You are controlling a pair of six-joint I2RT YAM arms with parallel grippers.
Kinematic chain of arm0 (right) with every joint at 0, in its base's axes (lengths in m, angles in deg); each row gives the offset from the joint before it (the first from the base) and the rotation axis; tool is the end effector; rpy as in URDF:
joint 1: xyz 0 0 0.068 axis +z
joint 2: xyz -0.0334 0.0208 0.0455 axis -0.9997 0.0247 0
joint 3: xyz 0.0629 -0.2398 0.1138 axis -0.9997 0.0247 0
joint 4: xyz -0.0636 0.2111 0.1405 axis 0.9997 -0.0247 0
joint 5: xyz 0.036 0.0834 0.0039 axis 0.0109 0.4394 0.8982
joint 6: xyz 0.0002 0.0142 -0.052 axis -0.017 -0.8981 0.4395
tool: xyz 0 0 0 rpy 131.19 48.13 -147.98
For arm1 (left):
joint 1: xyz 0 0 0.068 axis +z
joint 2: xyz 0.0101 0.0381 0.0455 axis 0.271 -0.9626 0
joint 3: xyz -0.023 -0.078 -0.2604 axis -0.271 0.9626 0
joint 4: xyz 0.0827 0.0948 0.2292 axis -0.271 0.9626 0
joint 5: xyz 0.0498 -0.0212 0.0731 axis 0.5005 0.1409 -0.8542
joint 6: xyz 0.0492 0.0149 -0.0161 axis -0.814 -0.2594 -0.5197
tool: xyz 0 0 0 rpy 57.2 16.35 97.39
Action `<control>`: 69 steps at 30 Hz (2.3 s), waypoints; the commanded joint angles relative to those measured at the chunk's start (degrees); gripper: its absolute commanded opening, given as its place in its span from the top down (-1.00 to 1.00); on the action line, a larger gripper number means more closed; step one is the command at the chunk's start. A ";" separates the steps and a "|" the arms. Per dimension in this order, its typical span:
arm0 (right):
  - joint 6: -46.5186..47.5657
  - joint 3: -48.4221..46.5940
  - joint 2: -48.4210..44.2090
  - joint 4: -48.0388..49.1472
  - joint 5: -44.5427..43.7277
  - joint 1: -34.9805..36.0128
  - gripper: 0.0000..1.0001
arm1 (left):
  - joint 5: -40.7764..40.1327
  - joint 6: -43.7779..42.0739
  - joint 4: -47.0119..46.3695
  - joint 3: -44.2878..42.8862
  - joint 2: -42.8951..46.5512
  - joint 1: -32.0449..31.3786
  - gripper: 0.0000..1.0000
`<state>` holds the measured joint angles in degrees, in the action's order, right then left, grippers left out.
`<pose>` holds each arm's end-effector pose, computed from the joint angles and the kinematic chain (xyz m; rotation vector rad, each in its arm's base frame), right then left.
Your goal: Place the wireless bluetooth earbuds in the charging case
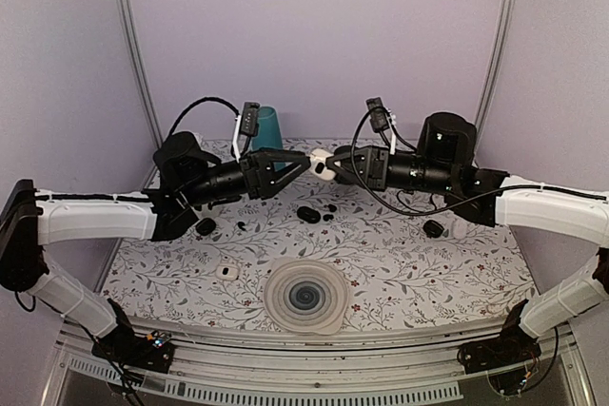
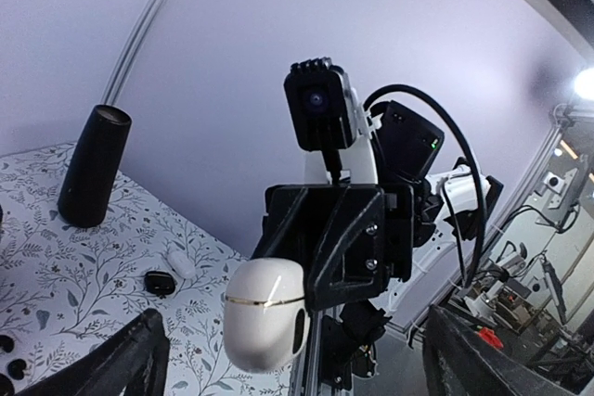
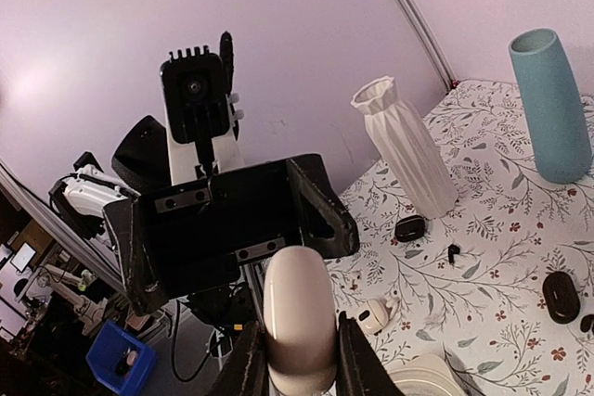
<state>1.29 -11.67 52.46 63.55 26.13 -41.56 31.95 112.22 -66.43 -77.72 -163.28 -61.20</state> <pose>0.2074 0.2457 0.3352 -0.6174 1.7212 1.4005 0.2155 -0.2447 0.3103 0.5709 1.4834 -1.5711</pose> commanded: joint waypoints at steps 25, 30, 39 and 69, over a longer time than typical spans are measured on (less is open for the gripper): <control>-2.87 11.21 7.03 -3.22 -5.87 -14.56 0.92 | -13.23 -9.83 14.35 5.13 12.77 -0.04 -0.92; -3.71 11.02 12.57 -1.65 -5.43 -15.00 0.92 | -14.33 -10.49 16.34 5.61 14.49 0.12 -0.92; -5.12 10.11 21.91 0.03 -2.90 -15.91 0.92 | -15.96 -11.18 19.59 6.28 16.49 0.32 -0.92; -0.01 5.96 24.26 -13.01 -9.20 -15.91 -0.11 | -16.39 -11.62 26.35 1.08 7.23 0.42 -0.91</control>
<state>-1.16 -4.68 80.26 55.13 21.11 -57.16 16.32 101.79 -43.22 -73.37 -153.79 -61.20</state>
